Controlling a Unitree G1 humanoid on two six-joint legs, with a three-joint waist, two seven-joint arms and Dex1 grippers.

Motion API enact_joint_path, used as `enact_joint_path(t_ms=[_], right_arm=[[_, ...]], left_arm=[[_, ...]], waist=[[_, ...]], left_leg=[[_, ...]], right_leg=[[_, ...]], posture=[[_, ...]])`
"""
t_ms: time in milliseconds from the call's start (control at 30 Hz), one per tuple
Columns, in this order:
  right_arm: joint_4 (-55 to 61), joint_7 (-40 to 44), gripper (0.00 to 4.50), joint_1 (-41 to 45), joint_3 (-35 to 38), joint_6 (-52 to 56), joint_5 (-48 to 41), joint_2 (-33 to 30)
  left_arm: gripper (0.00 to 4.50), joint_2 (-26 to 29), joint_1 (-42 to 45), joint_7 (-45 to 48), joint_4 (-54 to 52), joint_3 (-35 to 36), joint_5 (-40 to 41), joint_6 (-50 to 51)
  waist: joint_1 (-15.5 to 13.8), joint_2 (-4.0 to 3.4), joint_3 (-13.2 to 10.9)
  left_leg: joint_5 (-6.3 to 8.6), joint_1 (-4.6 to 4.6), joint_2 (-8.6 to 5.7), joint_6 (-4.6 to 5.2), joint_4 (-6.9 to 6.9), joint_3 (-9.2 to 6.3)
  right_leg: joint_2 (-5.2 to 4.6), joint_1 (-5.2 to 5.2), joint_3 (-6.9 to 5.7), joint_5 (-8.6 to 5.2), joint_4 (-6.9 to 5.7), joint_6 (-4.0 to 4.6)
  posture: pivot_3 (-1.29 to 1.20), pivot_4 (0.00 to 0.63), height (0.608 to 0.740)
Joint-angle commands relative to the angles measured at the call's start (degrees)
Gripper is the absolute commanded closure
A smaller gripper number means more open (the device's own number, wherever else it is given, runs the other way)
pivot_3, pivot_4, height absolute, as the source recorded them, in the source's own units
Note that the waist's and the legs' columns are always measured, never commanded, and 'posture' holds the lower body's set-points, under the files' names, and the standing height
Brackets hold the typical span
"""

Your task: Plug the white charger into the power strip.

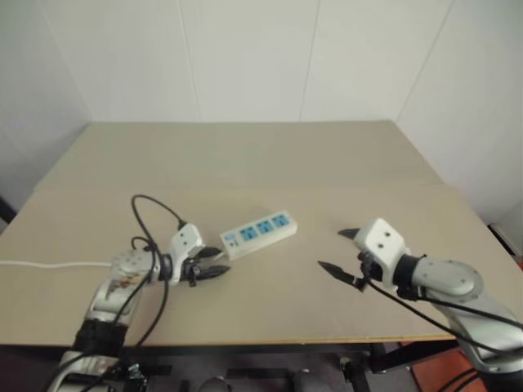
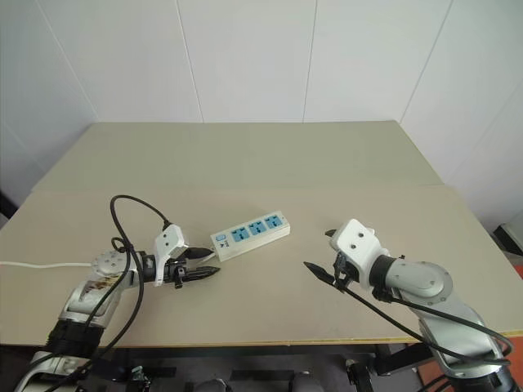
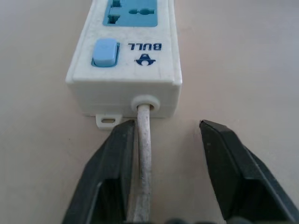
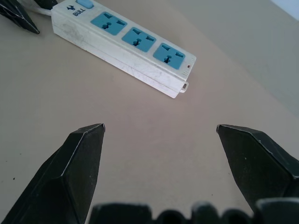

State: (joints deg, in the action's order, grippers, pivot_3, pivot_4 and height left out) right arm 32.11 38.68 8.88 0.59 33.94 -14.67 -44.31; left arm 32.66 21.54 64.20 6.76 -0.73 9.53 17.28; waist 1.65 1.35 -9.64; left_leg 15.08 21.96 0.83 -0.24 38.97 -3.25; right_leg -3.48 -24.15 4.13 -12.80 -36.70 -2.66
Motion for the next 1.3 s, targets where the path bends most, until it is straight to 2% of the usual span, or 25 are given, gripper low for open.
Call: enact_joint_path(t_ms=[33,100,133,200,267,367,467,833,1000,1300], right_arm=[[1.7,-0.3,0.00,-0.2,1.7,-1.4,0.3,-0.1],[1.9,-0.6,0.00,-0.5,2.0,-1.3,0.3,0.0],[1.9,-0.7,0.00,-0.7,2.1,-1.3,0.3,0.0],[2.0,-0.8,0.00,-0.9,2.1,-1.3,0.3,0.1],[2.1,-0.7,0.00,-1.1,2.2,-1.4,0.1,0.1],[1.9,-0.3,0.00,-1.2,2.2,-2.4,-0.2,0.4],[1.8,-0.2,0.00,-0.5,1.5,-2.3,-0.5,0.8],[3.9,-2.5,0.00,-2.9,2.9,-1.0,0.3,1.3],[5.0,-3.7,0.00,-3.7,3.1,-0.2,0.2,1.5],[6.7,-5.2,0.00,-5.0,3.0,0.8,0.7,2.1]], left_arm=[[0.66,2.9,0.3,3.1,-2.3,3.4,4.5,-2.2],[0.13,4.4,0.3,5.8,-2.6,4.9,7.3,-3.0],[0.02,4.8,0.4,6.7,-2.9,6.1,9.1,-3.4],[0.02,5.4,0.9,8.2,-2.8,7.5,11.9,-3.6],[0.02,5.7,1.3,8.4,-1.2,7.4,11.1,-6.8],[0.02,2.2,2.4,3.1,4.8,7.3,6.7,-20.1],[0.02,-3.9,5.8,3.8,14.6,8.6,9.8,-28.2],[0.02,-10.0,8.7,4.2,31.6,7.3,8.1,-37.5],[0.02,-10.3,9.6,5.5,35.4,6.2,7.4,-38.0],[0.02,-12.3,12.0,1.9,41.9,4.8,4.1,-40.2]], waist=[[0.1,0.00,0.0],[0.2,0.00,0.0],[0.3,0.00,0.0],[0.3,0.00,0.0],[0.3,0.00,0.0],[0.1,-0.01,0.0],[-0.6,0.02,0.0],[-0.7,0.03,0.0],[-0.6,0.03,0.0],[-0.9,0.03,0.1]], left_leg=[[0.00,-0.01,0.00,0.00,-0.01,0.01],[0.00,0.00,0.00,0.00,-0.01,0.01],[0.00,-0.01,0.00,0.00,-0.01,0.01],[0.00,-0.01,0.01,0.00,-0.01,0.01],[0.00,-0.02,0.01,0.00,-0.01,0.01],[0.00,-0.04,0.00,0.00,-0.01,0.02],[0.00,-0.06,-0.02,0.00,0.01,0.04],[0.00,-0.01,-0.02,0.01,0.02,0.02],[0.00,0.00,-0.02,0.01,0.02,0.02],[0.00,-0.04,-0.04,0.00,0.03,0.01]], right_leg=[[0.00,0.00,0.00,0.00,0.00,0.01],[0.00,0.00,0.00,-0.01,0.01,0.01],[0.00,0.00,0.00,-0.01,0.01,0.01],[0.00,0.01,0.00,-0.01,0.01,0.01],[0.00,0.01,0.00,-0.01,0.01,0.01],[-0.01,0.03,0.00,-0.01,0.03,0.01],[-0.02,0.08,0.00,0.00,0.04,0.02],[0.00,0.04,0.00,0.00,0.04,0.02],[0.01,0.03,0.00,0.00,0.03,0.02],[-0.01,0.10,0.00,0.00,0.04,0.01]], posture=[[0.00,0.150,0.740],[0.00,0.150,0.740],[0.00,0.150,0.740],[0.00,0.150,0.740],[0.00,0.150,0.740],[0.00,0.150,0.740],[0.00,0.150,0.740],[0.00,0.150,0.740],[0.00,0.150,0.740],[0.00,0.150,0.740]])
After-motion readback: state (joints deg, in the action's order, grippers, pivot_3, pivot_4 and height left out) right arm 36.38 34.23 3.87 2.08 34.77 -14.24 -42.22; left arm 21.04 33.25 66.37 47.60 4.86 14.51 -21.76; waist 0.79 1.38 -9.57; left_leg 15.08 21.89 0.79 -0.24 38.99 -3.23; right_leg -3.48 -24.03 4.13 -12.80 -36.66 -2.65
